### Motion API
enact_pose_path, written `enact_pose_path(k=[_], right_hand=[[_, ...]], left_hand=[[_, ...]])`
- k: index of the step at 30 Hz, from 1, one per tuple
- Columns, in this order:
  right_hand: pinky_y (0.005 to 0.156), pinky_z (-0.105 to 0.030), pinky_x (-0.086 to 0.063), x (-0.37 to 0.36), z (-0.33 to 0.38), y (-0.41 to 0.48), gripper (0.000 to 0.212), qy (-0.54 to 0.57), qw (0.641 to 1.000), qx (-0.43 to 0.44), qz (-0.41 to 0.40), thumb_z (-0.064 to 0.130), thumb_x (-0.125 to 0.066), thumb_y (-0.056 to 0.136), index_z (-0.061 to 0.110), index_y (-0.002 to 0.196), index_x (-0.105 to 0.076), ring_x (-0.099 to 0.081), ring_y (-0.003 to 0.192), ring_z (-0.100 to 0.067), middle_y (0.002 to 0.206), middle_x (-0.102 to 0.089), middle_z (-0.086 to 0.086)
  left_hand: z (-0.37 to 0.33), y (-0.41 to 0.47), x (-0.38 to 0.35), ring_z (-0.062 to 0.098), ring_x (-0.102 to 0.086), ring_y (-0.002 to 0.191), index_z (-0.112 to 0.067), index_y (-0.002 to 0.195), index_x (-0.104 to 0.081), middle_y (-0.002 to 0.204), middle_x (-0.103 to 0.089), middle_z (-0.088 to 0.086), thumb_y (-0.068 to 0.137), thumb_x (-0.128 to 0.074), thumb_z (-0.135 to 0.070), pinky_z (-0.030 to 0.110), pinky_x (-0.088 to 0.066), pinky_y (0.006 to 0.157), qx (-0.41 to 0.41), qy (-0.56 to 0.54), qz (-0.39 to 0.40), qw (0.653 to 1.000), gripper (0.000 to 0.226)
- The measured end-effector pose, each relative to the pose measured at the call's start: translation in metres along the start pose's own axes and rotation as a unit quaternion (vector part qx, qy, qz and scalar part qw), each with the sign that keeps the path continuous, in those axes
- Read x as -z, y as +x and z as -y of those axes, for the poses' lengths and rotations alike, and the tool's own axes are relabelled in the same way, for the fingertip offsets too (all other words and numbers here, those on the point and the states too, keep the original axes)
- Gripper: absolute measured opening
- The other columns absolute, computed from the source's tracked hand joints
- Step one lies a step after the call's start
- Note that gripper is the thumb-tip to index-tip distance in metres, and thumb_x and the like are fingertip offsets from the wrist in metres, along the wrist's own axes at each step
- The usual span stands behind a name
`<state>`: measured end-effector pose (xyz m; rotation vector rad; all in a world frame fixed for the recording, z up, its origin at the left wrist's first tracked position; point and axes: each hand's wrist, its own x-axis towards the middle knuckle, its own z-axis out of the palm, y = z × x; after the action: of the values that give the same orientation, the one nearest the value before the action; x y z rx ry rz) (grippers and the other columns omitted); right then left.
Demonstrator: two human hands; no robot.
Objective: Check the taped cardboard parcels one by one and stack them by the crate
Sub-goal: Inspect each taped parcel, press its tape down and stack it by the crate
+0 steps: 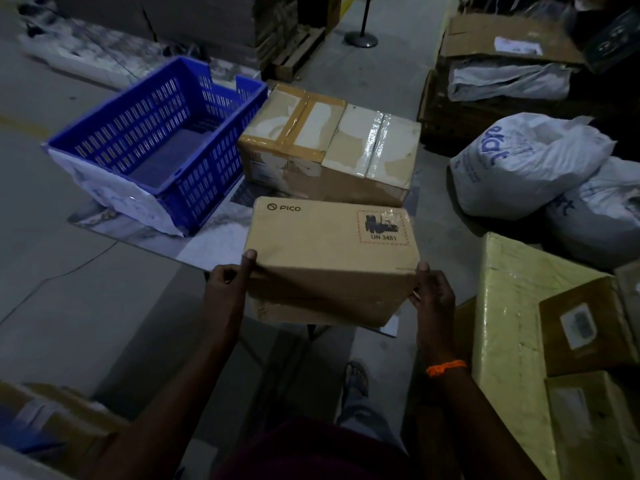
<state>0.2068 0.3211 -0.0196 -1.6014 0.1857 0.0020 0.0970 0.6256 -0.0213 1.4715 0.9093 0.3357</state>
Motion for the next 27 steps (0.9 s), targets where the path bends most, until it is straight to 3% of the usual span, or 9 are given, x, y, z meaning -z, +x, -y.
enact_pose_path(k=[3, 5, 10, 14, 18, 21, 23, 25, 27], right_hand=[[0.088, -0.047, -0.058, 0.007, -0.010, -0.008, 0.025, -0.012, 1.000, -0.002, 0.002, 0.045, -0.063, 0.097, 0.021, 0.089, -0.066, -0.071, 0.095, -0.016, 0.096, -0.074, 0.002], [0.091, -0.049, -0.059, 0.007, -0.013, -0.011, 0.014, -0.024, 1.000, -0.001, -0.002, 0.039, -0.062, 0.101, 0.030, 0.091, -0.068, -0.071, 0.098, -0.015, 0.102, -0.074, 0.002], [0.092, -0.040, -0.057, 0.006, -0.003, -0.011, 0.009, -0.018, 0.999, 0.025, -0.042, 0.036, -0.058, 0.105, 0.034, 0.106, -0.067, -0.068, 0.112, -0.018, 0.112, -0.072, 0.005], [0.082, -0.030, -0.055, 0.015, 0.026, 0.001, 0.022, 0.011, 0.994, 0.026, -0.105, 0.029, -0.047, 0.109, 0.027, 0.107, -0.068, -0.069, 0.095, -0.002, 0.099, -0.073, 0.013], [0.087, -0.022, -0.055, 0.022, 0.052, 0.005, 0.022, -0.028, 0.994, 0.086, -0.057, 0.022, -0.052, 0.108, 0.031, 0.112, -0.071, -0.068, 0.107, -0.005, 0.106, -0.074, 0.019], [0.092, -0.016, -0.051, 0.015, 0.065, -0.001, 0.025, -0.094, 0.984, 0.151, 0.031, 0.020, -0.057, 0.105, 0.028, 0.124, -0.071, -0.065, 0.116, -0.003, 0.123, -0.072, 0.008], [0.095, -0.018, -0.051, 0.002, 0.072, -0.006, 0.027, -0.083, 0.979, 0.170, 0.076, 0.019, -0.060, 0.104, 0.024, 0.128, -0.070, -0.066, 0.119, -0.008, 0.128, -0.071, 0.000], [0.100, -0.026, -0.053, -0.013, 0.079, -0.010, 0.029, -0.056, 0.975, 0.174, 0.124, 0.014, -0.062, 0.102, 0.020, 0.130, -0.069, -0.066, 0.123, -0.014, 0.129, -0.072, -0.001], [0.102, -0.027, -0.053, -0.027, 0.085, -0.011, 0.031, -0.050, 0.968, 0.170, 0.179, 0.007, -0.061, 0.102, 0.014, 0.132, -0.067, -0.066, 0.124, -0.013, 0.129, -0.072, 0.000]], left_hand=[[0.002, -0.002, 0.002, 0.021, -0.066, 0.105, -0.023, 0.110, -0.065, 0.112, -0.069, 0.002, 0.061, -0.066, -0.089, 0.054, -0.054, 0.097, 0.012, -0.016, 0.020, 1.000, 0.082], [0.006, -0.002, 0.004, 0.020, -0.066, 0.107, -0.026, 0.110, -0.065, 0.115, -0.068, 0.001, 0.065, -0.068, -0.085, 0.055, -0.054, 0.098, 0.014, -0.016, 0.031, 0.999, 0.075], [0.004, -0.008, -0.009, 0.020, -0.064, 0.111, -0.034, 0.108, -0.064, 0.116, -0.066, -0.004, 0.070, -0.066, -0.082, 0.053, -0.054, 0.098, 0.001, -0.011, 0.072, 0.997, 0.061], [-0.004, -0.012, -0.033, 0.020, -0.063, 0.112, -0.021, 0.111, -0.063, 0.117, -0.064, 0.001, 0.090, -0.065, -0.056, 0.040, -0.059, 0.088, 0.004, -0.048, 0.099, 0.994, 0.041], [-0.010, -0.002, -0.035, 0.022, -0.063, 0.116, -0.016, 0.117, -0.061, 0.123, -0.063, 0.006, 0.098, -0.059, -0.043, 0.028, -0.060, 0.080, 0.020, -0.073, 0.128, 0.989, 0.033], [-0.017, 0.013, -0.018, 0.023, -0.061, 0.118, -0.021, 0.122, -0.057, 0.127, -0.060, 0.004, 0.101, -0.058, -0.037, 0.041, -0.057, 0.093, -0.114, 0.077, 0.062, 0.989, 0.026], [-0.024, 0.020, -0.006, 0.022, -0.056, 0.121, -0.021, 0.125, -0.060, 0.131, -0.059, 0.005, 0.101, -0.062, -0.026, 0.039, -0.050, 0.097, -0.229, 0.191, 0.012, 0.954, 0.025], [-0.037, 0.019, -0.002, 0.017, -0.052, 0.123, -0.018, 0.126, -0.063, 0.132, -0.059, 0.006, 0.099, -0.063, -0.021, 0.033, -0.043, 0.094, -0.310, 0.238, 0.028, 0.920, 0.027], [-0.054, 0.010, -0.005, 0.007, -0.054, 0.118, -0.019, 0.127, -0.065, 0.130, -0.061, -0.001, 0.102, -0.059, -0.030, 0.032, -0.049, 0.088, -0.336, 0.216, 0.089, 0.912, 0.028]])
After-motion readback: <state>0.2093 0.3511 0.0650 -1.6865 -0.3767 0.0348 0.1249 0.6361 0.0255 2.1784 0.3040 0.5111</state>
